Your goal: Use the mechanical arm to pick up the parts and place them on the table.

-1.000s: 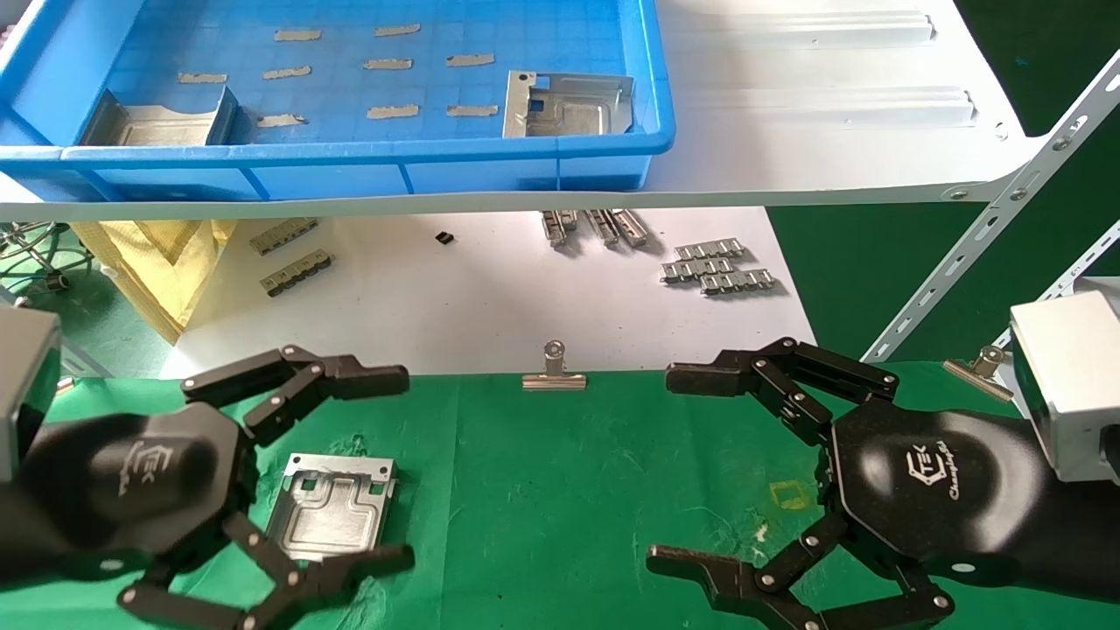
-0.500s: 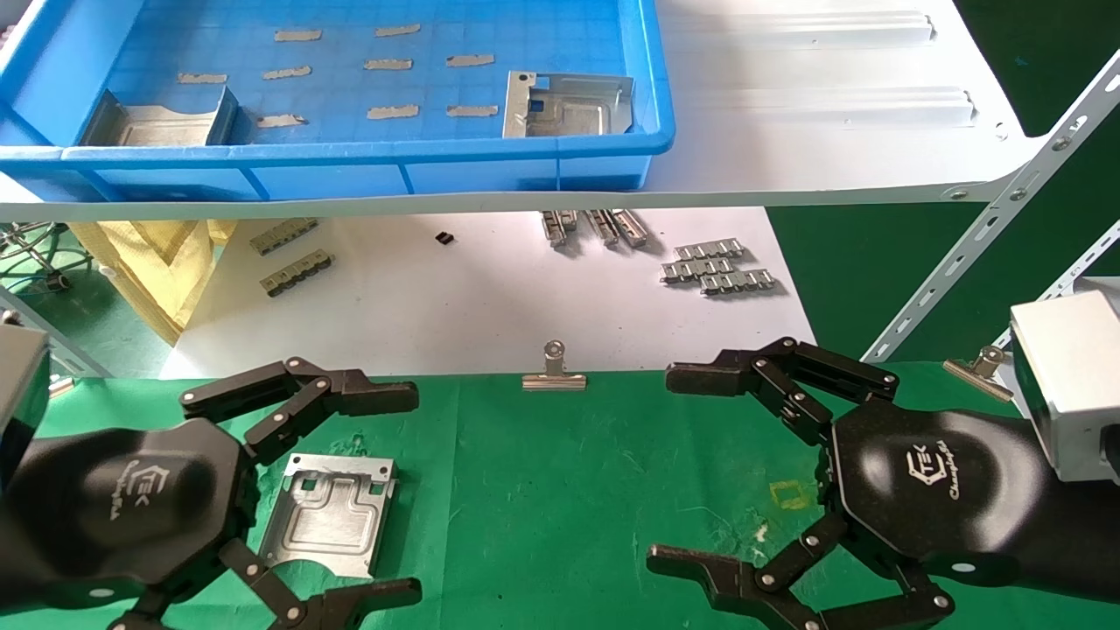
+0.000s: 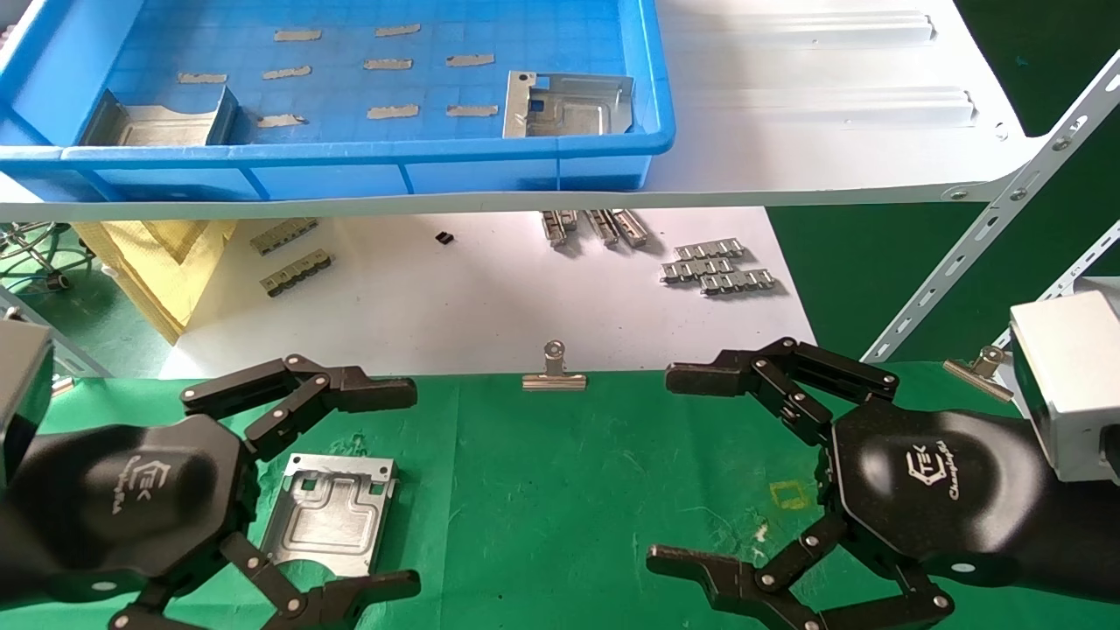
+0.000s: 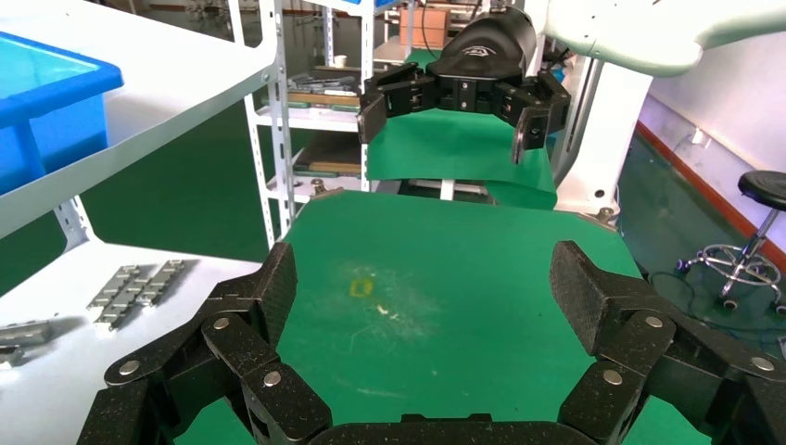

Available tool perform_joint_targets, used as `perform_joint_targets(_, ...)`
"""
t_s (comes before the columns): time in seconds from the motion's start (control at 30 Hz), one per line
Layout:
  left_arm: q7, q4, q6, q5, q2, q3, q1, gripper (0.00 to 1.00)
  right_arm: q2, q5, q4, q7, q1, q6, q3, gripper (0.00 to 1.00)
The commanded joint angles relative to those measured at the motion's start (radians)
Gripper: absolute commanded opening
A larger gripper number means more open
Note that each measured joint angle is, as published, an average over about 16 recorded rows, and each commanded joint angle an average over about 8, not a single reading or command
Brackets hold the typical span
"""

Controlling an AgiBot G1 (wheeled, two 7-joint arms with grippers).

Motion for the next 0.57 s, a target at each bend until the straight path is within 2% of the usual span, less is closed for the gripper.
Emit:
perform_joint_targets(0.03, 0.000, 0.001, 0.000, 0.000, 0.000, 0.001, -0.001, 1.00, 0.000, 0.000, 0.000, 0.000, 0.000, 0.000, 0.000, 1.00)
perform_joint_targets(0.57, 0.002, 0.006, 0.001, -0.002, 0.001, 0.003, -0.002, 1.00, 0.000, 0.000, 0.000, 0.000, 0.000, 0.000, 0.000, 1.00)
